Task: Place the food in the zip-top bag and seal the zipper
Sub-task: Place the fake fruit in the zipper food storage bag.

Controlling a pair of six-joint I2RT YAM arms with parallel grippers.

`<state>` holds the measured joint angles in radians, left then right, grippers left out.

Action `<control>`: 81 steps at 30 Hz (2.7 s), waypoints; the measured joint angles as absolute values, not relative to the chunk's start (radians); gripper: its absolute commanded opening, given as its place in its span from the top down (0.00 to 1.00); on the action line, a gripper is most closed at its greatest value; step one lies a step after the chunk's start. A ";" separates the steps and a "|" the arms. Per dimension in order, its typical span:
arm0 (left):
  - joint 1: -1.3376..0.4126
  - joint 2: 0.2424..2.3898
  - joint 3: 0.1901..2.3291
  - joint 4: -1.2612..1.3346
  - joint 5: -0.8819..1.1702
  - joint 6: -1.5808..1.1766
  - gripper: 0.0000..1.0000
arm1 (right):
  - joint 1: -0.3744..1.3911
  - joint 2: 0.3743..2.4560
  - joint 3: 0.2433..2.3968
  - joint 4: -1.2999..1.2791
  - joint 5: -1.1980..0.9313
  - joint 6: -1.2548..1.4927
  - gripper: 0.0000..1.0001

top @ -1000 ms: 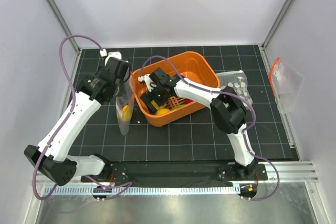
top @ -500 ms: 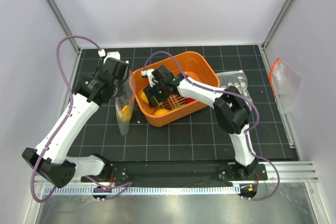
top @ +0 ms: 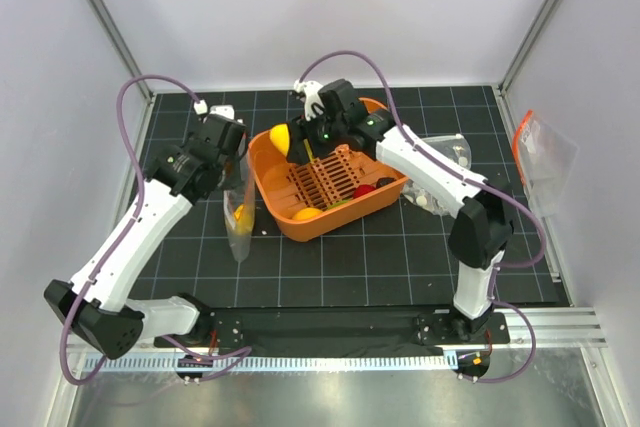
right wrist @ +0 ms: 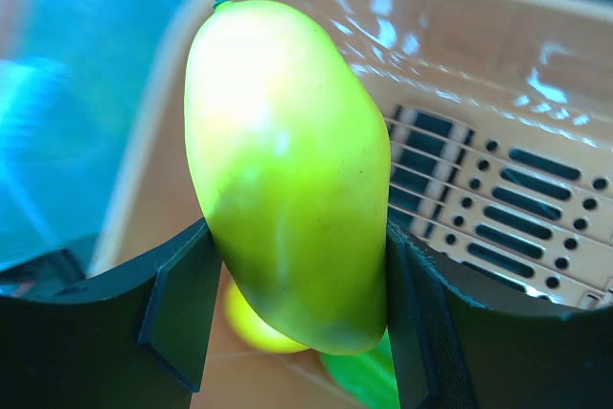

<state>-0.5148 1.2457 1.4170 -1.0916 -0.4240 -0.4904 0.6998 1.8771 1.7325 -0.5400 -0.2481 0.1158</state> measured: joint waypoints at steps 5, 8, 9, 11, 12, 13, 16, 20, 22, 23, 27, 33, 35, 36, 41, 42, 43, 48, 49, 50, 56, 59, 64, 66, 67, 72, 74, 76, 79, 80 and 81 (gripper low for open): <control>-0.514 1.232 1.379 -1.063 -0.395 -0.491 1.00 | 0.717 1.814 1.802 -0.590 -0.310 0.159 0.77; -0.514 1.216 1.363 -1.050 -0.385 -0.491 1.00 | 0.739 1.798 1.840 -0.626 -0.338 0.182 0.77; -0.514 1.211 1.362 -1.046 -0.383 -0.491 1.00 | 0.748 1.793 1.847 -0.633 -0.345 0.192 0.77; -0.515 1.204 1.361 -1.042 -0.382 -0.491 1.00 | 0.762 1.787 1.863 -0.657 -0.363 0.211 0.77; -0.515 1.199 1.361 -1.039 -0.382 -0.490 1.00 | 0.774 1.786 1.874 -0.670 -0.370 0.225 0.78; -0.514 1.195 1.361 -1.037 -0.382 -0.490 1.00 | 0.782 1.786 1.884 -0.684 -0.377 0.238 0.79; -0.515 1.187 1.360 -1.036 -0.382 -0.490 1.00 | 0.809 1.795 1.938 -0.739 -0.388 0.273 0.83; -0.514 1.182 1.357 -1.032 -0.382 -0.490 1.00 | 0.846 1.849 2.094 -0.826 -0.391 0.340 0.85; -0.514 1.180 1.356 -1.029 -0.385 -0.494 1.00 | 0.858 1.875 2.149 -0.854 -0.382 0.378 0.85; -0.511 1.176 1.355 -1.028 -0.384 -0.493 1.00 | 0.861 1.886 2.165 -0.867 -0.387 0.403 0.87; -0.510 1.165 1.346 -1.024 -0.384 -0.493 1.00 | 0.870 1.934 2.196 -0.905 -0.400 0.489 0.88; -0.510 1.153 1.336 -1.019 -0.382 -0.493 1.00 | 0.884 2.030 2.240 -0.991 -0.399 0.557 0.89; -0.510 1.149 1.336 -1.016 -0.382 -0.493 1.00 | 0.884 2.063 2.273 -1.029 -0.398 0.572 0.88; -0.510 1.147 1.336 -1.014 -0.382 -0.493 1.00 | 0.884 2.080 2.296 -1.046 -0.395 0.579 0.88; -0.510 1.140 1.335 -1.004 -0.382 -0.491 1.00 | 0.884 2.120 2.373 -1.142 -0.368 0.612 0.89; -0.510 1.139 1.335 -1.002 -0.382 -0.490 1.00 | 0.882 2.120 2.381 -1.161 -0.361 0.622 0.88; -0.510 1.139 1.335 -1.000 -0.382 -0.490 1.00 | 0.880 2.120 2.387 -1.178 -0.356 0.633 0.89; -0.510 1.132 1.320 -0.976 -0.345 -0.490 1.00 | 0.873 2.124 2.391 -1.216 -0.360 0.674 0.87; -0.510 1.130 1.312 -0.968 -0.330 -0.492 1.00 | 0.872 2.126 2.391 -1.215 -0.362 0.687 0.84; -0.510 1.128 1.306 -0.962 -0.316 -0.494 1.00 | 0.872 2.127 2.391 -1.214 -0.364 0.696 0.82; -0.510 1.126 1.279 -0.929 -0.244 -0.512 1.00 | 0.867 2.140 2.391 -1.203 -0.384 0.761 0.75; -0.510 1.126 1.278 -0.925 -0.233 -0.514 1.00 | 0.866 2.149 2.390 -1.184 -0.396 0.793 0.62; -0.510 1.126 1.278 -0.924 -0.231 -0.513 1.00 | 0.855 2.162 2.384 -1.139 -0.416 0.847 0.20; -0.510 1.125 1.278 -0.924 -0.235 -0.511 1.00 | 0.854 2.162 2.376 -1.115 -0.426 0.863 0.19; -0.510 1.124 1.278 -0.926 -0.241 -0.510 1.00 | 0.854 2.162 2.369 -1.105 -0.430 0.869 0.18; -0.508 1.117 1.278 -0.937 -0.275 -0.511 1.00 | 0.852 2.162 2.342 -1.070 -0.448 0.886 0.16; -0.508 1.115 1.278 -0.941 -0.290 -0.511 1.00 | 0.852 2.162 2.339 -1.061 -0.449 0.888 0.18; -0.508 1.111 1.278 -0.949 -0.305 -0.511 1.00 | 0.848 2.160 2.334 -1.051 -0.449 0.888 0.22; -0.508 1.108 1.280 -0.968 -0.340 -0.512 1.00 | 0.838 2.148 2.316 -1.038 -0.447 0.872 0.30; -0.508 1.108 1.283 -0.978 -0.353 -0.512 1.00 | 0.832 2.138 2.302 -1.032 -0.445 0.859 0.32; -0.508 1.108 1.286 -0.988 -0.366 -0.514 1.00 | 0.822 2.121 2.277 -1.022 -0.440 0.841 0.34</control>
